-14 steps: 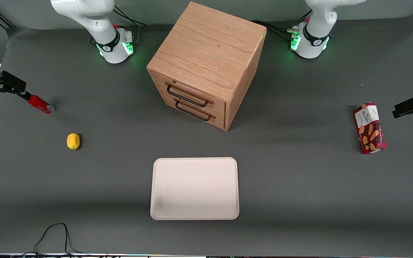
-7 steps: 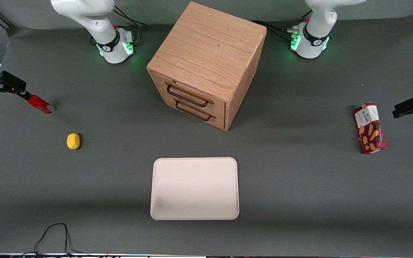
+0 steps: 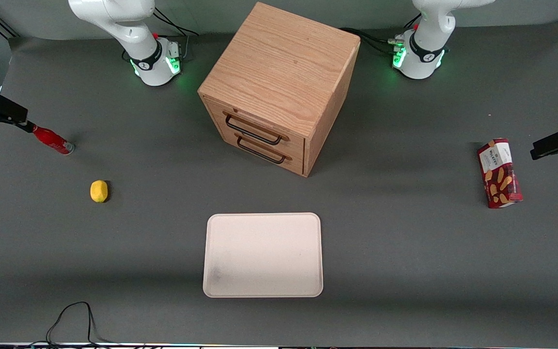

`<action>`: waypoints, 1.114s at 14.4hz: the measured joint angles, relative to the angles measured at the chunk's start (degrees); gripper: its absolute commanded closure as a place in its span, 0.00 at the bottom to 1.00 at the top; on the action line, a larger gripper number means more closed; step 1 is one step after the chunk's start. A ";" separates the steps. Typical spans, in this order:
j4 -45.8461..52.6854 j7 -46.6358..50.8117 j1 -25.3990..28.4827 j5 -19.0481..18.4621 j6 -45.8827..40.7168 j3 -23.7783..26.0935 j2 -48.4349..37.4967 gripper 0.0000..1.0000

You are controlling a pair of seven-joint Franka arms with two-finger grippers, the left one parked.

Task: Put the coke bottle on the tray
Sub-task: 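Move the right gripper over the red Coca-Cola bottle, then lower the open right gripper around the bottle's body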

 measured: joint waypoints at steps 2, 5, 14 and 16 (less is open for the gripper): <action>-0.94 -4.64 -0.74 -0.13 0.12 -3.60 -0.67 0.00; -4.24 -12.63 -1.29 -0.15 1.87 -9.99 -3.03 0.00; -18.32 -27.23 -3.51 -4.22 7.38 -20.77 -16.03 0.00; -20.46 -28.52 -3.56 -5.72 7.44 -22.44 -19.40 0.00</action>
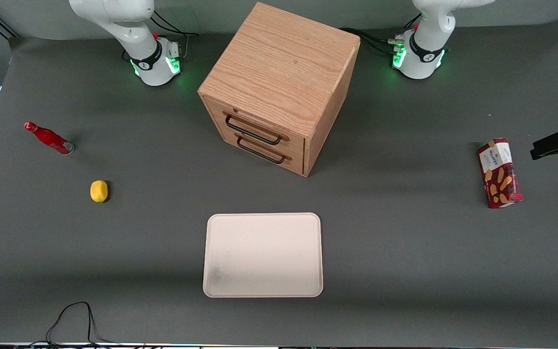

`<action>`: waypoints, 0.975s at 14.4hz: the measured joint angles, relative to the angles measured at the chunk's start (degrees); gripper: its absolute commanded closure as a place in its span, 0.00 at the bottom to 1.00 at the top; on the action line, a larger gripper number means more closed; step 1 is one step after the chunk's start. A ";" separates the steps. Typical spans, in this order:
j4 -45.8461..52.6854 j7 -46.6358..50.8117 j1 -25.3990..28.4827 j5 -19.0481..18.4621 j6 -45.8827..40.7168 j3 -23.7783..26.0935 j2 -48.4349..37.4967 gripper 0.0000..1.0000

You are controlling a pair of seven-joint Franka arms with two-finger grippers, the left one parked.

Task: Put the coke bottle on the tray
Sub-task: 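Lower the open right gripper around the bottle's body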

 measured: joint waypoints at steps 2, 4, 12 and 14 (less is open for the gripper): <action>-1.88 -1.15 -0.02 -1.14 0.01 -1.76 -2.82 0.00; -3.13 -2.59 -0.02 -1.50 0.17 -3.55 -4.10 0.00; -10.00 -7.02 0.10 -2.82 8.91 -4.62 -1.72 0.00; -13.63 -7.30 0.10 -2.90 12.76 -5.15 -1.49 0.00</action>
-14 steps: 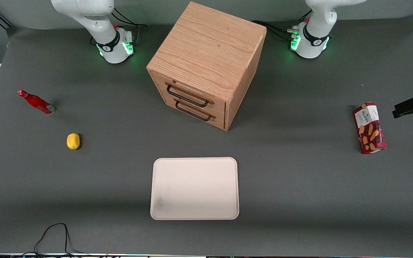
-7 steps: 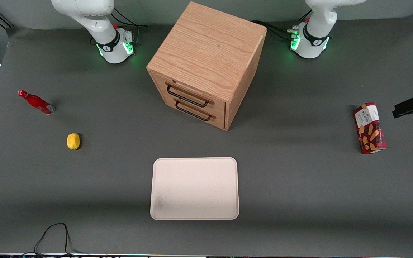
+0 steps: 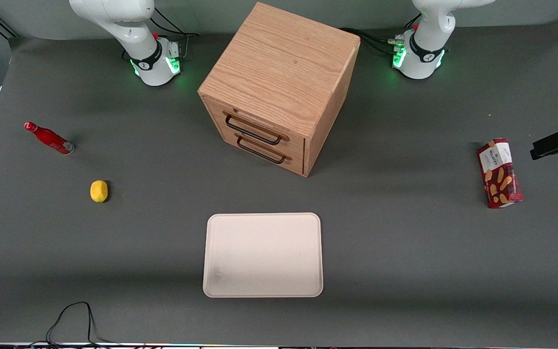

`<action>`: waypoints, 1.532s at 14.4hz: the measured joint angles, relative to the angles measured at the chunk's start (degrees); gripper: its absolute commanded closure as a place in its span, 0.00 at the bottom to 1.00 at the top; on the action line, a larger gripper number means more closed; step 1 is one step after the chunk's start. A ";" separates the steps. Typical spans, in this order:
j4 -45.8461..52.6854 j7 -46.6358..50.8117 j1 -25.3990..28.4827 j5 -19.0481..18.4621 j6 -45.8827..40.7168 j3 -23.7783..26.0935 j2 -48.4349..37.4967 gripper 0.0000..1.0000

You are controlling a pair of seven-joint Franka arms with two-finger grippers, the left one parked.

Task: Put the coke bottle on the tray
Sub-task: 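Lower the open right gripper around the bottle's body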

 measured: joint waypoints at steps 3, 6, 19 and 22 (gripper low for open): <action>-5.81 -0.27 0.03 -0.07 5.70 -1.78 0.42 0.00; -7.80 -1.31 0.04 -0.09 9.21 -2.20 2.09 0.00; -19.51 -5.53 -0.01 -0.09 26.90 -6.92 9.34 0.00; -20.07 -5.96 -0.01 -0.08 29.13 -7.23 11.28 0.00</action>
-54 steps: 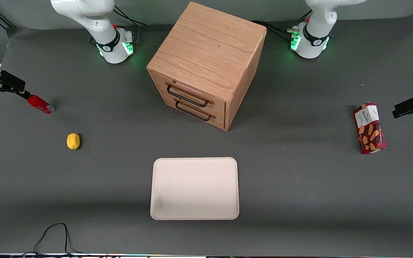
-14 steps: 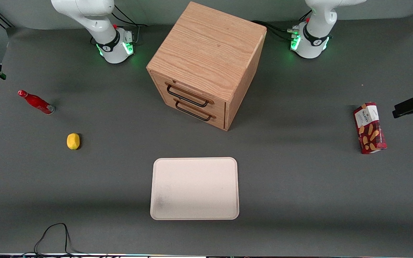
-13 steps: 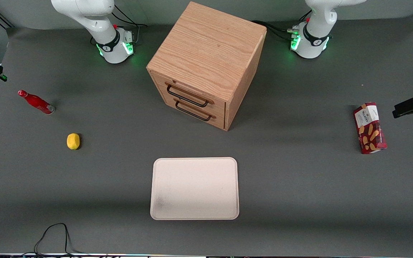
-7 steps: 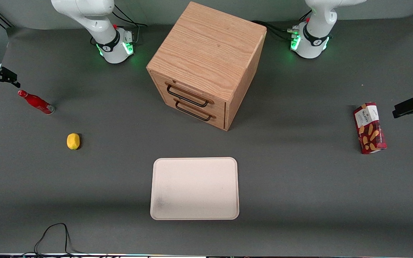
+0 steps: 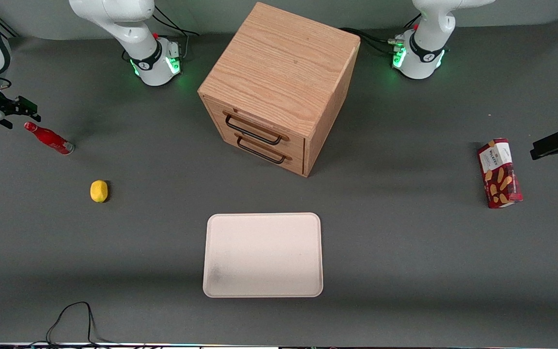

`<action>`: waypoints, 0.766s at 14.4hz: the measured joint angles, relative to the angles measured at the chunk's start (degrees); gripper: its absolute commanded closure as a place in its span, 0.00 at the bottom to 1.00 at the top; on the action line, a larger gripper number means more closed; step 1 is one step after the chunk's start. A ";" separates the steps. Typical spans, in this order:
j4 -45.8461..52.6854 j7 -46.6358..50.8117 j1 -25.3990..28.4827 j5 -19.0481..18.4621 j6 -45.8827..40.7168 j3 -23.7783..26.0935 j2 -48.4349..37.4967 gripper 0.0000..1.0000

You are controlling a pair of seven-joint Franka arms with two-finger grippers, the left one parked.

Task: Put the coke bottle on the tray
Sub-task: 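Lower the open right gripper around the bottle's body, then close the right gripper on the red bottle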

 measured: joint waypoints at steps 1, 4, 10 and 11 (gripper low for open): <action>-0.23 -0.27 0.00 0.21 0.85 0.00 0.78 0.00; -0.40 -3.19 0.00 3.33 2.72 0.00 3.76 0.00; -0.38 -4.42 0.00 4.77 4.37 -0.01 6.57 0.30; -0.36 -4.45 0.00 4.78 4.37 -0.01 6.57 0.44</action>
